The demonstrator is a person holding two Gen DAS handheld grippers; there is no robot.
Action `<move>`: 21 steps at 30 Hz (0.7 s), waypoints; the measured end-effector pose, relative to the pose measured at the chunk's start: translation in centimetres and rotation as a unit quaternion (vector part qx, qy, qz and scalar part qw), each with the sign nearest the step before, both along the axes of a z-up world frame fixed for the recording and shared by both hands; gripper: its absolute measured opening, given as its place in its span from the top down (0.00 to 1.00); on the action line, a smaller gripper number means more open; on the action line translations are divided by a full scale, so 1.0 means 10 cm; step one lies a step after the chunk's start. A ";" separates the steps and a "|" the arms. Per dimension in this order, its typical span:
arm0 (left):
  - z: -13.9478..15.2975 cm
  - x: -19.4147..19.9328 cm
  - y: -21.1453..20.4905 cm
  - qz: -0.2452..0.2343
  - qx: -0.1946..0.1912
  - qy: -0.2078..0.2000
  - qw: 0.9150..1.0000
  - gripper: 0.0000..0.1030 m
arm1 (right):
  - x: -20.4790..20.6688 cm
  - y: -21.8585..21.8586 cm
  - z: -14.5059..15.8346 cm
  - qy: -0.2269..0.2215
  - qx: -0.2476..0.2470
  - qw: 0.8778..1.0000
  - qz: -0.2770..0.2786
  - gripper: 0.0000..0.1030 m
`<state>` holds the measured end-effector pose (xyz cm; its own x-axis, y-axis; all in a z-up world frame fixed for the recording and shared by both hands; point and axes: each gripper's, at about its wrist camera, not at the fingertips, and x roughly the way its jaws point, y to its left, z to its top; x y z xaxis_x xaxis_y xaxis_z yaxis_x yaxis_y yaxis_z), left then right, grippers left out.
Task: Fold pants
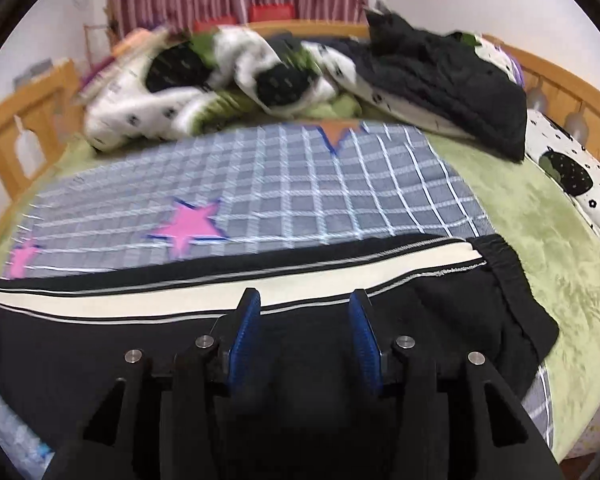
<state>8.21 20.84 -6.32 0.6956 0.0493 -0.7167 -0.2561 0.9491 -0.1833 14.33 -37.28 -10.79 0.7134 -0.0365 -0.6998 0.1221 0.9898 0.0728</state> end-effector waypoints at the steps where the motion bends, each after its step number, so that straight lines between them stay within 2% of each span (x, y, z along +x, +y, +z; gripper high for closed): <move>1: 0.17 -0.14 -0.09 -0.003 0.012 -0.013 1.000 0.53 | -0.11 0.10 0.15 -0.011 -0.002 1.000 0.006 0.56; 5: 0.65 -0.55 -0.38 -0.018 0.042 -0.048 0.998 0.53 | -0.46 0.39 0.62 -0.059 -0.015 0.998 0.015 0.56; 8: 0.96 -0.84 -0.60 -0.039 0.058 -0.064 0.996 0.53 | -0.70 0.62 0.88 -0.062 0.005 0.997 0.040 0.56; 12: 1.19 -1.16 -0.81 -0.055 0.074 -0.082 0.992 0.53 | -1.03 0.88 1.08 -0.073 0.014 0.995 0.064 0.56; 17: 1.23 -1.39 -0.92 -0.055 0.076 -0.085 0.992 0.53 | -1.31 1.12 1.08 -0.087 0.020 0.992 0.091 0.56; 21: 0.95 -1.34 -0.82 -0.040 0.058 -0.070 0.995 0.52 | -1.30 1.18 0.91 -0.078 0.051 0.990 0.103 0.56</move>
<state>-5.19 12.61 3.19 0.7927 0.0666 -0.6060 -0.1586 0.9823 -0.0996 1.32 -25.49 -1.71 0.7982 0.1864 -0.5728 -0.1031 0.9792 0.1750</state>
